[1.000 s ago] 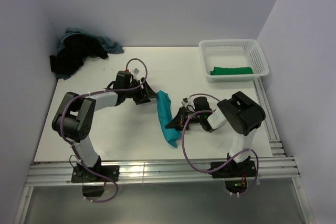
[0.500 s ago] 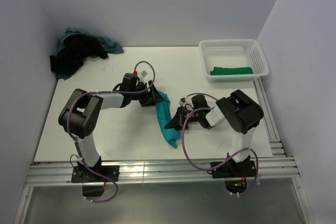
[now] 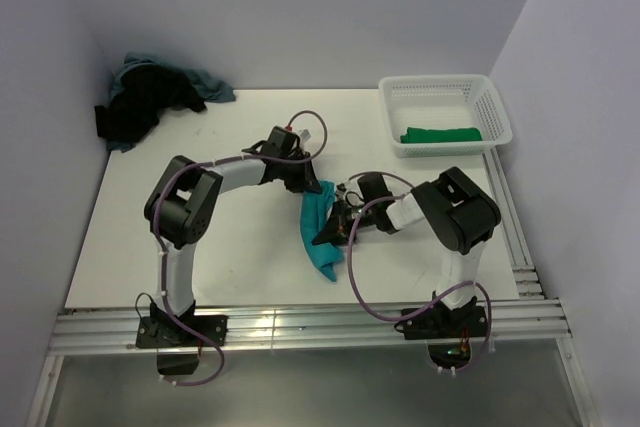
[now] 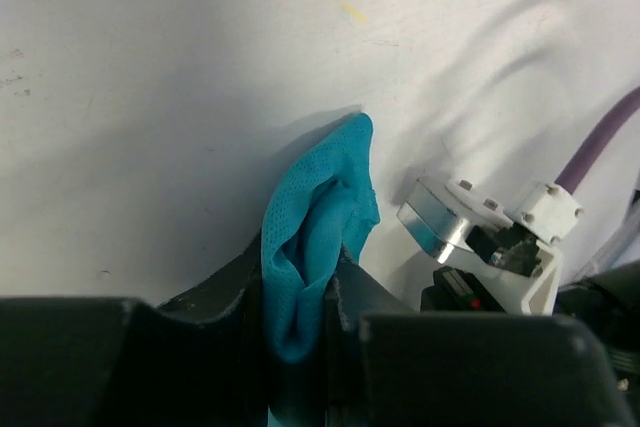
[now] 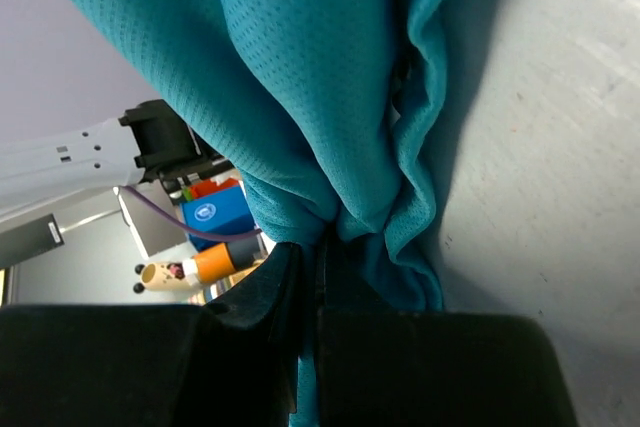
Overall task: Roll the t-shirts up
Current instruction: Roll the tshirt
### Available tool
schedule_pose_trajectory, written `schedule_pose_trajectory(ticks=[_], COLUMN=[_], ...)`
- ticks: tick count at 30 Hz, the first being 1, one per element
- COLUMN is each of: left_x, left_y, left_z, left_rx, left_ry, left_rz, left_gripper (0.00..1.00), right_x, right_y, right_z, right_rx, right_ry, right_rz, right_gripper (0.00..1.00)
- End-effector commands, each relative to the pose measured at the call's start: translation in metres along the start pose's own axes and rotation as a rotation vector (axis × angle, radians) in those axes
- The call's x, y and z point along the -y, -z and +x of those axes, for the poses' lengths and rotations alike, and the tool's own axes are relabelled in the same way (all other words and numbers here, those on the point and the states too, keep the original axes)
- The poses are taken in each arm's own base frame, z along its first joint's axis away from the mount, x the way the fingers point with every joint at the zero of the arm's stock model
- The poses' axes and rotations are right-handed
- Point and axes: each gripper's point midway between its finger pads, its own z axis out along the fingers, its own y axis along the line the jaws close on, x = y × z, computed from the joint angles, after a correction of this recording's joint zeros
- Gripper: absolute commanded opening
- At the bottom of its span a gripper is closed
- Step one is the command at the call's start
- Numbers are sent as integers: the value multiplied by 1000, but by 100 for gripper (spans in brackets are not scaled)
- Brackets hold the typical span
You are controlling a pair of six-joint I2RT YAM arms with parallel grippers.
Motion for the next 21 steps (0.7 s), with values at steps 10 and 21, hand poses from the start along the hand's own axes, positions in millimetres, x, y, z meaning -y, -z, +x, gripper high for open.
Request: schedule_pose_trajectory(ticks=[10,21], left_x=[-18,-23], left_y=[18,96], left_z=[-10,-33], left_rx=[45,157], left_ry=[-48,-118], left_rz=[-177,-15], left_gripper=[62,73], right_x=[60,73], right_y=[2,19], right_z=[17,19], right_rx=[-49,-173], right_ry=[-87,-118], right_rz=[244,273], right_gripper=[0,0])
